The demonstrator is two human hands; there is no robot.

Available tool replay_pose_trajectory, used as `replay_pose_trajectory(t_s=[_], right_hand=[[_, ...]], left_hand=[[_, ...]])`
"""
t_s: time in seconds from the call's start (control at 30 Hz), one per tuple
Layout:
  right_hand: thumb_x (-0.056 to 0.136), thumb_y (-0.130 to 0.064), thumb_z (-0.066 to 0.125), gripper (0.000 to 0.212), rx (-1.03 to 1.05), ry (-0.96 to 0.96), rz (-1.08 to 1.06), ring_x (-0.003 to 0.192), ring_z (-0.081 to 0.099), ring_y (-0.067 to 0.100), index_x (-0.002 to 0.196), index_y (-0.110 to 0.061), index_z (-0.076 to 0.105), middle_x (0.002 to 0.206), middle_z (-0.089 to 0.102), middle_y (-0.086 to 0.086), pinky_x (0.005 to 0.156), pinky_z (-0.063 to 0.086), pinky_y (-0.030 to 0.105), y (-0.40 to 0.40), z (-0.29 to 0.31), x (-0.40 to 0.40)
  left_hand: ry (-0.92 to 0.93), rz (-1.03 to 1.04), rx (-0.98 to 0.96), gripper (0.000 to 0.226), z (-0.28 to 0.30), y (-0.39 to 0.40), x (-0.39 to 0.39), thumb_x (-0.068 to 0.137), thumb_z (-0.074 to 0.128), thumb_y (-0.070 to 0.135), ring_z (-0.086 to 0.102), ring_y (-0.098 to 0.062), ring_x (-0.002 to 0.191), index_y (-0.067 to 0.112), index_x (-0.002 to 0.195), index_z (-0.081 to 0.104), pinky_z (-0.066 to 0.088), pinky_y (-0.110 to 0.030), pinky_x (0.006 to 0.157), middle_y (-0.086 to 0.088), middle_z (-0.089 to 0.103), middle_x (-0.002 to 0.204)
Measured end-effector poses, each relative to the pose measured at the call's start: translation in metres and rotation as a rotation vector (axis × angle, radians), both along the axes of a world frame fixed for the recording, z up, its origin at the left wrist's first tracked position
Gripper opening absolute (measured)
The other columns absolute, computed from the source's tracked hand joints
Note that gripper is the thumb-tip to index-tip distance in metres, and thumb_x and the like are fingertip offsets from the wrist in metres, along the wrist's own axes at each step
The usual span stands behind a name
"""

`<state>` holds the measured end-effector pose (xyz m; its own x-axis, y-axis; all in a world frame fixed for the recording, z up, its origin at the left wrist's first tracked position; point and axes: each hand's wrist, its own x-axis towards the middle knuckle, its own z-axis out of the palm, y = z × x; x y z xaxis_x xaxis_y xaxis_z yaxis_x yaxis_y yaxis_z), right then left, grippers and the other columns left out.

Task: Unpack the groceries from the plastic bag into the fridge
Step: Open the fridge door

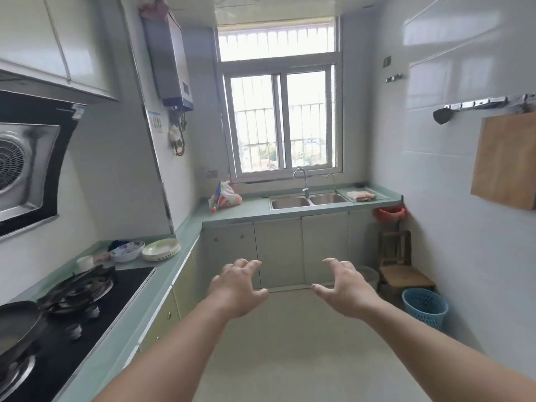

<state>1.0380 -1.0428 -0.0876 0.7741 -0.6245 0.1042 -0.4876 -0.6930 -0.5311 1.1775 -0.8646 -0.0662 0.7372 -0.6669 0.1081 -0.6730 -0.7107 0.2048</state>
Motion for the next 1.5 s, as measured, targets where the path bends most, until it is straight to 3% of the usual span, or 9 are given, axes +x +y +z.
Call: replay_pose_trajectory(t_s=[0.4,0.67,0.97,1.07,1.23,1.5], right_hand=[[0.084,-0.053,0.056,0.072,-0.016,0.009,-0.192,0.131,0.041,0.022,0.146,-0.029,0.028,0.146,0.034,0.0,0.106,0.039,0.042,-0.215,0.014,0.038],[0.084,-0.053,0.057,0.073,-0.034,0.076,-0.532,0.135,0.036,0.024,0.146,-0.027,0.027,0.148,0.032,0.001,0.109,0.035,0.042,-0.347,-0.009,0.012],[0.084,-0.053,0.051,0.069,-0.019,0.157,-0.944,0.133,0.037,0.025,0.145,-0.029,0.029,0.145,0.035,0.001,0.107,0.035,0.04,-0.463,0.001,-0.006],[0.085,-0.051,0.052,0.066,-0.043,0.194,-1.046,0.132,0.037,0.026,0.143,-0.028,0.03,0.142,0.037,0.001,0.105,0.036,0.041,-0.48,0.015,-0.026],[0.085,-0.049,0.055,0.068,-0.058,0.166,-1.225,0.133,0.035,0.025,0.144,-0.027,0.03,0.145,0.035,0.001,0.108,0.035,0.043,-0.506,0.043,-0.085],[0.087,-0.049,0.055,0.07,-0.157,0.314,-1.252,0.134,0.036,0.024,0.146,-0.027,0.026,0.146,0.035,0.001,0.105,0.038,0.04,-0.556,0.071,-0.164]], left_hand=[[-0.006,-0.27,-0.058,0.065,0.013,-0.259,0.073,0.087,0.052,0.05,0.031,-0.016,0.137,0.037,0.147,0.03,0.039,-0.037,0.104,0.011,0.034,0.15],[0.028,-0.627,-0.053,0.066,-0.023,-0.46,0.087,0.085,0.053,0.05,0.03,-0.016,0.137,0.039,0.146,0.03,0.041,-0.037,0.102,0.012,0.033,0.151],[0.045,-1.024,-0.068,0.069,-0.025,-0.671,0.093,0.084,0.054,0.055,0.034,-0.015,0.136,0.042,0.147,0.027,0.043,-0.035,0.101,0.015,0.033,0.151],[0.081,-1.166,-0.064,0.07,-0.017,-0.727,0.067,0.084,0.053,0.054,0.041,-0.018,0.131,0.04,0.147,0.028,0.045,-0.036,0.099,0.011,0.037,0.15],[0.114,-1.395,-0.094,0.068,-0.012,-0.785,-0.015,0.087,0.052,0.051,0.035,-0.017,0.135,0.036,0.148,0.027,0.041,-0.035,0.103,0.009,0.034,0.151],[0.064,-1.544,-0.05,0.069,-0.009,-0.837,-0.113,0.086,0.051,0.052,0.035,-0.016,0.135,0.036,0.148,0.026,0.039,-0.034,0.105,0.011,0.035,0.15]])
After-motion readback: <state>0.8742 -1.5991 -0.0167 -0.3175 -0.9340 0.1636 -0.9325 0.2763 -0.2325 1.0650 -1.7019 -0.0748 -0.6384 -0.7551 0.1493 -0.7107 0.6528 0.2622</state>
